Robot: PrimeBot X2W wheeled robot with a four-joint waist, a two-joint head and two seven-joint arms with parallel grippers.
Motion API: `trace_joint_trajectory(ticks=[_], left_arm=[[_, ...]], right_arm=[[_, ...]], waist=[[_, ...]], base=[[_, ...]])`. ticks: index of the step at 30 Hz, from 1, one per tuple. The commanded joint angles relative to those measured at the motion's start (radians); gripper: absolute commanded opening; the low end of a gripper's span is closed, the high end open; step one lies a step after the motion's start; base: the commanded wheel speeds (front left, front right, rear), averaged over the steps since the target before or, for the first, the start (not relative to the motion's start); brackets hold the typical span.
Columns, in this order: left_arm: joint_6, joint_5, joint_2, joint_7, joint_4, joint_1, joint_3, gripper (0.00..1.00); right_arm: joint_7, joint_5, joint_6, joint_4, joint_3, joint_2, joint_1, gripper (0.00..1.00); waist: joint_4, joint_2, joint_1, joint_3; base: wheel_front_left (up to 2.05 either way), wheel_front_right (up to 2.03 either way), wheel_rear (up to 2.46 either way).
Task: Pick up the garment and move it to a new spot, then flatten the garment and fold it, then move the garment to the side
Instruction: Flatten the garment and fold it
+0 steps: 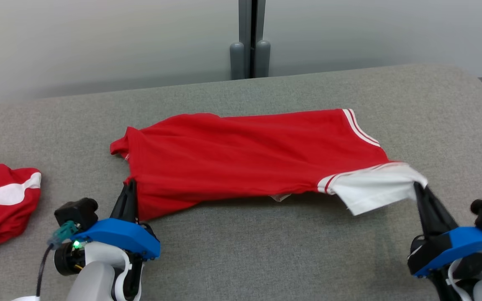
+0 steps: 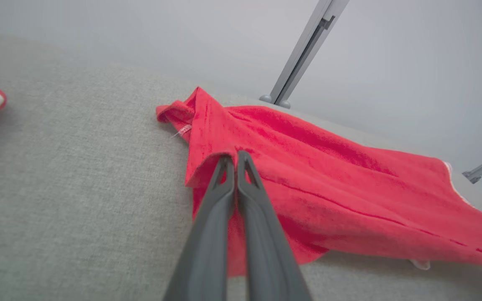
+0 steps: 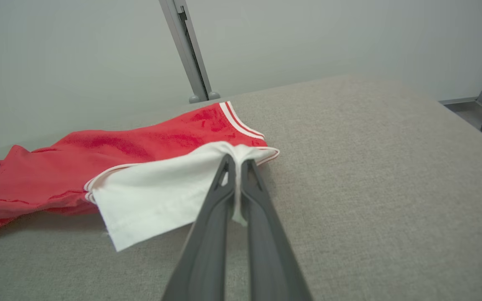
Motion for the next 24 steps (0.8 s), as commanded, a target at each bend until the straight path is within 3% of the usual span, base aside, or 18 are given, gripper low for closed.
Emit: trace_joint_trajectory(ticks=[1, 7, 12, 19, 24], left_arm=[[-0.014, -0.041, -0.005, 0.011, -0.065, 0.023, 0.019, 0.0], [-0.042, -0.172, -0.014, 0.091, -0.33, 0.071, 0.054, 0.0], [-0.033, -0.249, -0.001, 0.177, -0.578, 0.085, 0.075, 0.0], [0.009, -0.372, 0.029, 0.357, -0.859, 0.009, 0.094, 0.0], [0.055, -0.414, 0.063, 0.461, -0.946, -0.094, 0.11, 0.0]], right_arm=[[0.009, 0.0, 0.0, -0.057, -0.014, -0.003, -0.014, 0.0], [0.057, 0.013, 0.0, -0.242, -0.033, -0.003, -0.048, 0.0], [0.12, -0.019, 0.0, -0.373, -0.045, -0.003, -0.105, 0.0], [0.202, -0.088, 0.0, -0.496, -0.039, -0.005, -0.211, 0.0], [0.237, -0.087, 0.0, -0.536, -0.057, -0.026, -0.318, 0.0]], waist=[[0.0, -0.0001, 0.0, -0.011], [0.009, -0.0001, 0.0, -0.035], [0.015, -0.0001, 0.0, -0.042], [0.023, -0.0001, 0.0, -0.02], [0.024, -0.0001, 0.0, 0.024]], base=[[0.0, 0.0, 0.0], [0.0, 0.0, 0.0], [0.0, 0.0, 0.0], [0.0, 0.0, 0.0], [0.0, 0.0, 0.0]])
